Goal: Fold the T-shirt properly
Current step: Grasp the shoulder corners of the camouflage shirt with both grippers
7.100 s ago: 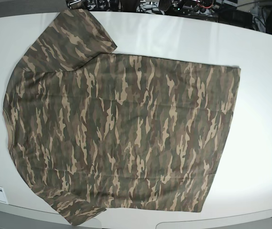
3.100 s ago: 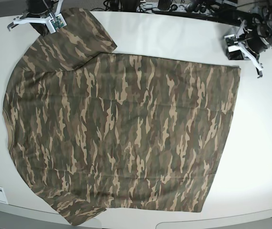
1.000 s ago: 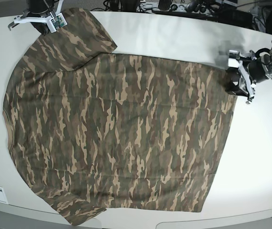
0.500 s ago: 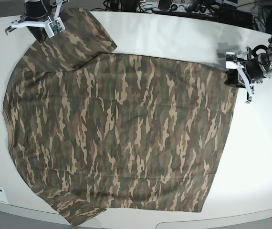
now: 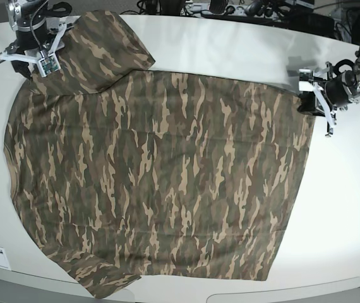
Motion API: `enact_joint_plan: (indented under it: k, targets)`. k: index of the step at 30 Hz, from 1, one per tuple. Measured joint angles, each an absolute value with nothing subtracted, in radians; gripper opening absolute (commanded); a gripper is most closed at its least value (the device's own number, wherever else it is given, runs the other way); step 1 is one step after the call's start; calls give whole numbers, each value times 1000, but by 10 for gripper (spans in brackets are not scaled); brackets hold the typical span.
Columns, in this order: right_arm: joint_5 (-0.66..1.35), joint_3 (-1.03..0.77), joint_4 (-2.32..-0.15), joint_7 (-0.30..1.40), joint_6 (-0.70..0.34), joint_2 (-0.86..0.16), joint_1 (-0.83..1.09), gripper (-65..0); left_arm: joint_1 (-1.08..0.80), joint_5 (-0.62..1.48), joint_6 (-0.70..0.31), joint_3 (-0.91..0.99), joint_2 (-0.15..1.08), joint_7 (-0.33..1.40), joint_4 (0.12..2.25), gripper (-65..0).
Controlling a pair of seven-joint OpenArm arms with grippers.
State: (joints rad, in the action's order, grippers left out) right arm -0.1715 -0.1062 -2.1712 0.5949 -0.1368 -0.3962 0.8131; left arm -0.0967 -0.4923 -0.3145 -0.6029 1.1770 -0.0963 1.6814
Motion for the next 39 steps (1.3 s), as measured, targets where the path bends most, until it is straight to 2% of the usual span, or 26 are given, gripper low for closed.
enact_joint_plan:
  k: [4, 9, 14, 15, 17, 20, 27, 34, 39]
  targets:
    - [-141, -105, -2074, 576, -176, -396, 758, -298, -97, -467, -315, -603, 1177, -97, 1681, -650]
    - [-157, -109, -1952, 547, -162, -398, 674, -296, -97, -467, -315, -603, 1177, -99, 1681, -650]
    - [-160, -109, -1920, 538, -157, -399, 638, -305, -97, -467, -315, -603, 1177, -98, 1681, -650]
    - [-160, -109, -1920, 537, -158, -398, 638, -321, -97, -467, -315, -603, 1177, -98, 1681, -650]
    - [-155, -109, -1919, 538, -166, -398, 638, -403, -97, -467, -315, -603, 1177, -98, 1681, -650]
    - [-150, -107, -1916, 554, -176, -397, 640, -638, -97, -467, -315, -603, 1177, -98, 1681, -650]
    - [-153, -107, -1925, 597, -150, -396, 641, -650, -97, -467, -315, -603, 1177, -101, 1685, -650]
    - [-215, -104, -2090, 638, -140, -399, 720, -650, -109, -463, -245, -616, 1182, 103, 1808, -650]
    - [-276, -106, -2207, 636, -120, -422, 803, -650, -112, -449, -234, -617, 1204, 173, 1917, -650]
